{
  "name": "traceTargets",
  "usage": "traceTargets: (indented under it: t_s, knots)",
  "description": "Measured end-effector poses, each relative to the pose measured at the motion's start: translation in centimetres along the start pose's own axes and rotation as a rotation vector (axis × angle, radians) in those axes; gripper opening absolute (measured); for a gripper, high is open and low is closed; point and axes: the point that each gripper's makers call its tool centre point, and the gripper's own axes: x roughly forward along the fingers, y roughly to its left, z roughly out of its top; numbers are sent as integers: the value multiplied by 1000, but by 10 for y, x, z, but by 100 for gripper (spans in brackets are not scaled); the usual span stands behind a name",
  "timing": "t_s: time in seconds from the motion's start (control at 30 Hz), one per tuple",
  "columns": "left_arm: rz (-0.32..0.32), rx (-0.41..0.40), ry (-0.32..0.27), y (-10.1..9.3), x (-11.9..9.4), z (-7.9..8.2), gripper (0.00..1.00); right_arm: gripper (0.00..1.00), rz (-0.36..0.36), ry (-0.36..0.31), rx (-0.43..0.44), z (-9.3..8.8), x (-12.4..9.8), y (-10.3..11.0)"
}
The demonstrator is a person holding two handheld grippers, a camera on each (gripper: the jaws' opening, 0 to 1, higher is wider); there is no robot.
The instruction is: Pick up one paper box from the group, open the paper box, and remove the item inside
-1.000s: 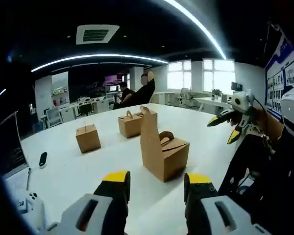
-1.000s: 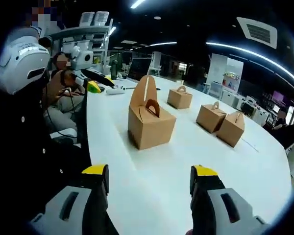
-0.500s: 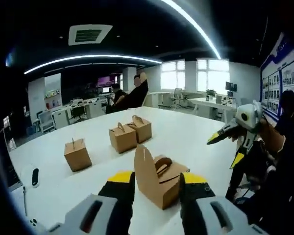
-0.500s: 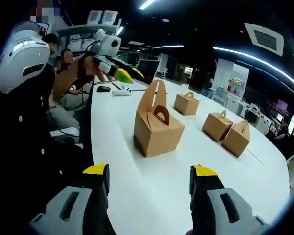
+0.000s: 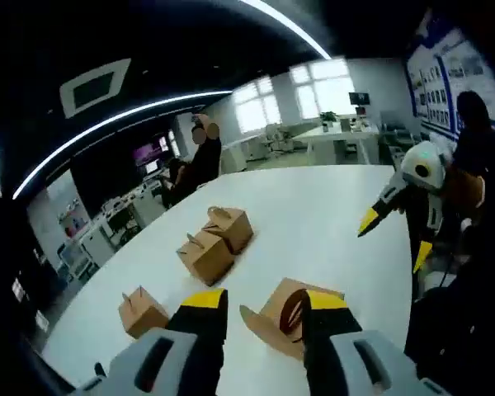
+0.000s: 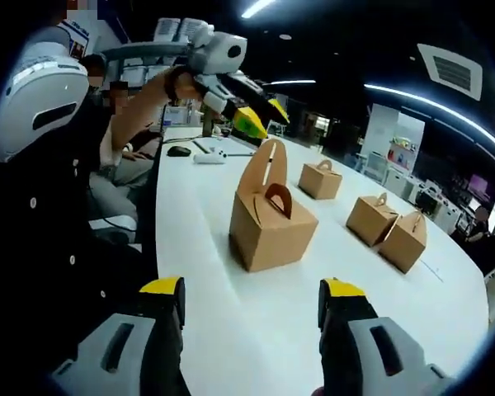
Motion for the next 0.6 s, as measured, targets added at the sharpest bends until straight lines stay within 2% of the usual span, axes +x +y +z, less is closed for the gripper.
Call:
traceTargets:
  t_s: [0.1,0.17,0.2,0.23,0.3,0.33,0.5,0.6]
  knots:
    - [-121,71,33,-9,11,16,29,65,6,-6,2,0,3,1]
    - [-203,84,70,-16,22,14,29,65,6,-19,2,3,4,2]
    - [-220,83,107,-17,28,8,28,64,6,-25,1,5,4,2]
    - [-243,117,149,-18,33,-1,27,64,6,-35,2,8,4,3]
    - [-260,159,212,-17,40,-16,25,63,7,-49,-1,13,4,4]
    - [-262,158,225,-16,43,-21,25,63,6,-56,-5,16,4,5]
    - [-242,110,230,-3,38,-38,18,60,-3,-99,-9,33,5,4]
    - [-240,86,222,0,32,-48,17,60,0,-113,-17,40,10,5]
